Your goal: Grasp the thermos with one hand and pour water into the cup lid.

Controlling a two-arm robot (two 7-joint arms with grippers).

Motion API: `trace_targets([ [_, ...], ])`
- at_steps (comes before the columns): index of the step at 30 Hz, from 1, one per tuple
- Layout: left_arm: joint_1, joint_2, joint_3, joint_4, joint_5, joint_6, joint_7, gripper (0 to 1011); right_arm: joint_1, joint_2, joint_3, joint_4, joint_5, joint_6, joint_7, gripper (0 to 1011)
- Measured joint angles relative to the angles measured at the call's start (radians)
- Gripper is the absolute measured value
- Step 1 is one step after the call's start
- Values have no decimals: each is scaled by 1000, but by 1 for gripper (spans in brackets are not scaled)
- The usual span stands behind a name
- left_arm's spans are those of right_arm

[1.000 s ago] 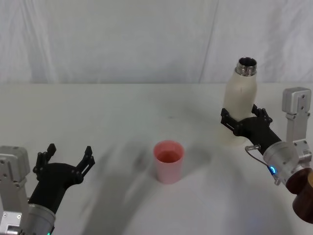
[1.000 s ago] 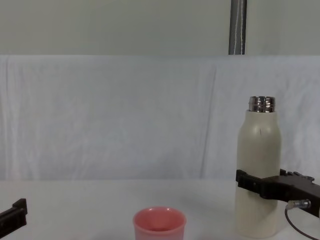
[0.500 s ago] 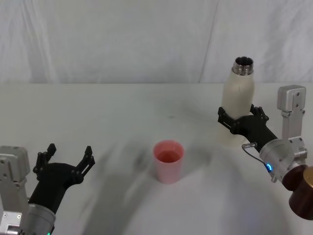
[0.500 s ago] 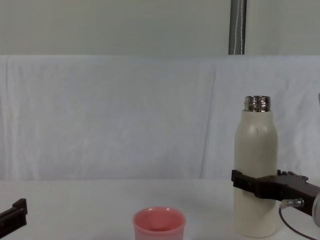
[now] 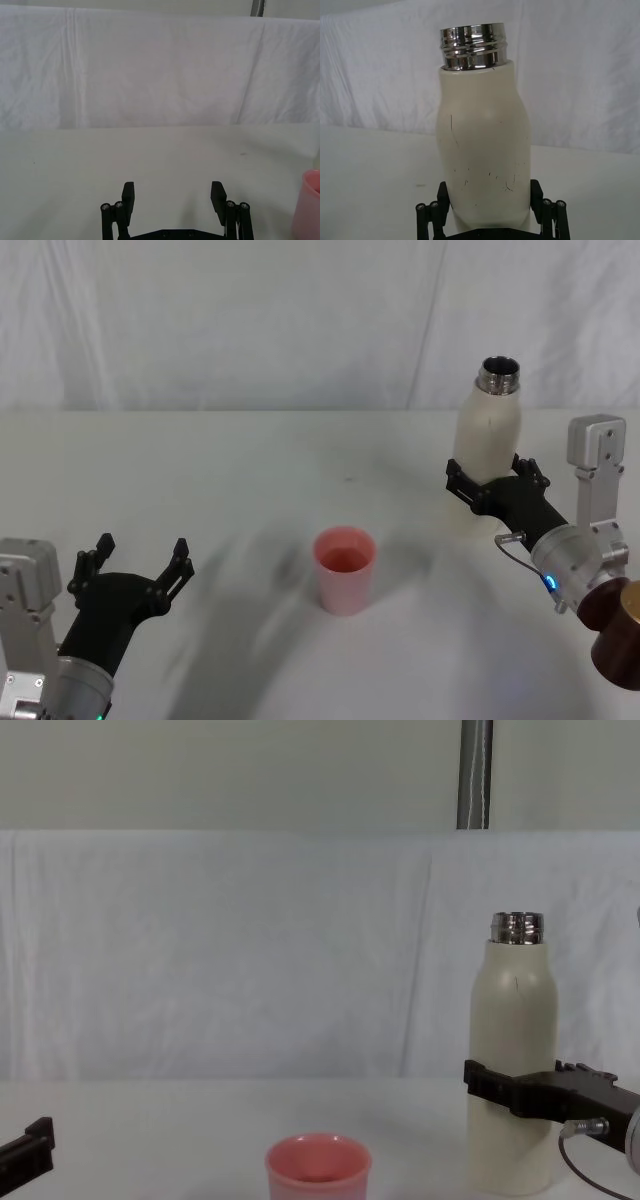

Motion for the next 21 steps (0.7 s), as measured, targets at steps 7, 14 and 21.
trace_targets([
  [7,0,0,0,0,0,0,0,1001,-1,1,0,-1,0,1,0,968],
  [14,0,0,0,0,0,0,0,1001,-1,1,0,-2,0,1,0,964],
  [21,0,0,0,0,0,0,0,1001,-2,1,0,-2,0,1,0,964],
])
